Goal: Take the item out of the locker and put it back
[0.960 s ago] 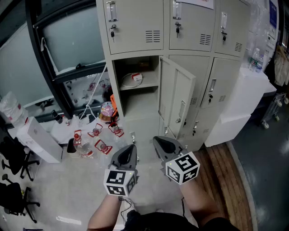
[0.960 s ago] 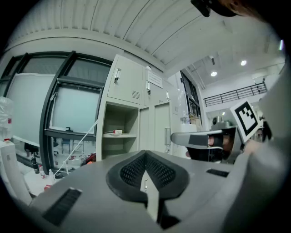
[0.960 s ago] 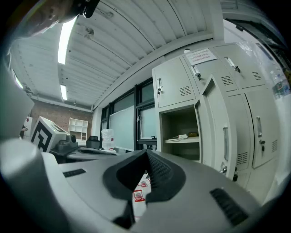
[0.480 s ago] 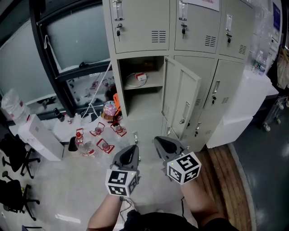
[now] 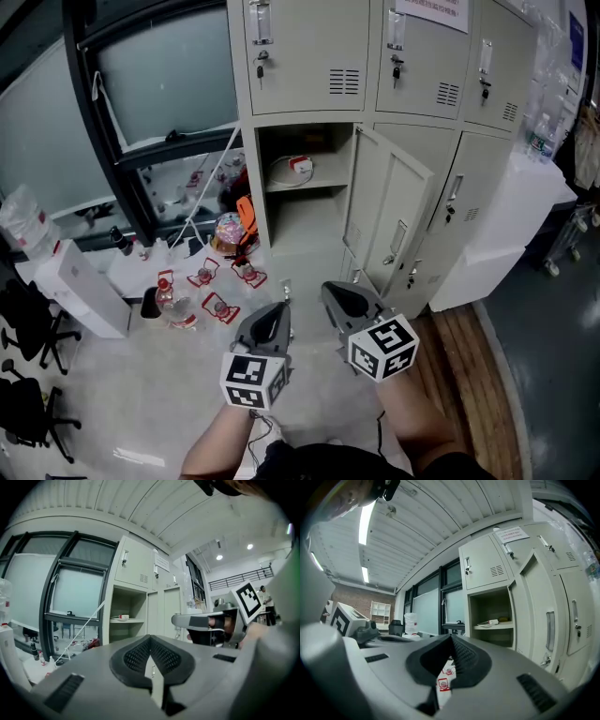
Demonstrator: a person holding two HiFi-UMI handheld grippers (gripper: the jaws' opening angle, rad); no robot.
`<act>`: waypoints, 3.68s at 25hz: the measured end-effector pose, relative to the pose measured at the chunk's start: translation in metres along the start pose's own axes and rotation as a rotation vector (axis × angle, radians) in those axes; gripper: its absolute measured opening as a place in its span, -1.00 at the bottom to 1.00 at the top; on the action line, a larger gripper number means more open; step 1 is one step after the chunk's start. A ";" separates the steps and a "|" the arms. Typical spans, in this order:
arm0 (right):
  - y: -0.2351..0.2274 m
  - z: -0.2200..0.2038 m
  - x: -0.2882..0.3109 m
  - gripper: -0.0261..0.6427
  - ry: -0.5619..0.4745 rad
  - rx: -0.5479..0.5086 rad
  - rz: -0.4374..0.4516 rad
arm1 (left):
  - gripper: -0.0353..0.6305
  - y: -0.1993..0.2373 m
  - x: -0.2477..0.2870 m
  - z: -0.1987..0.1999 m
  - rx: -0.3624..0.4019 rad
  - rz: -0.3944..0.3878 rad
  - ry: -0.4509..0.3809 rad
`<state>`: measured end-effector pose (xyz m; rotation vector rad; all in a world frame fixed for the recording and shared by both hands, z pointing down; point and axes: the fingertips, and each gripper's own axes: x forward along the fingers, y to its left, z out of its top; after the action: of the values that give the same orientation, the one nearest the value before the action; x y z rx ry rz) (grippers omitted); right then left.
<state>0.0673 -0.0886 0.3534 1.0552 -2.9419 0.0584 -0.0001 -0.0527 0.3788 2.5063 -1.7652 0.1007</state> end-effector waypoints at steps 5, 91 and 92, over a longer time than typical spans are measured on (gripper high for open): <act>-0.001 0.002 0.025 -0.92 0.008 0.007 -0.023 | -0.88 0.025 0.007 0.002 -0.007 -0.018 0.003; -0.275 0.012 0.348 -0.08 0.412 -0.092 -0.221 | -0.88 0.153 0.256 0.040 0.056 -0.205 0.001; -0.276 0.012 0.349 -0.06 0.427 -0.087 -0.222 | -0.88 0.154 0.258 0.040 0.055 -0.203 -0.004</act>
<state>-0.0265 -0.5234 0.3592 1.1777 -2.4168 0.1325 -0.0578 -0.3501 0.3671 2.7084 -1.5188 0.1331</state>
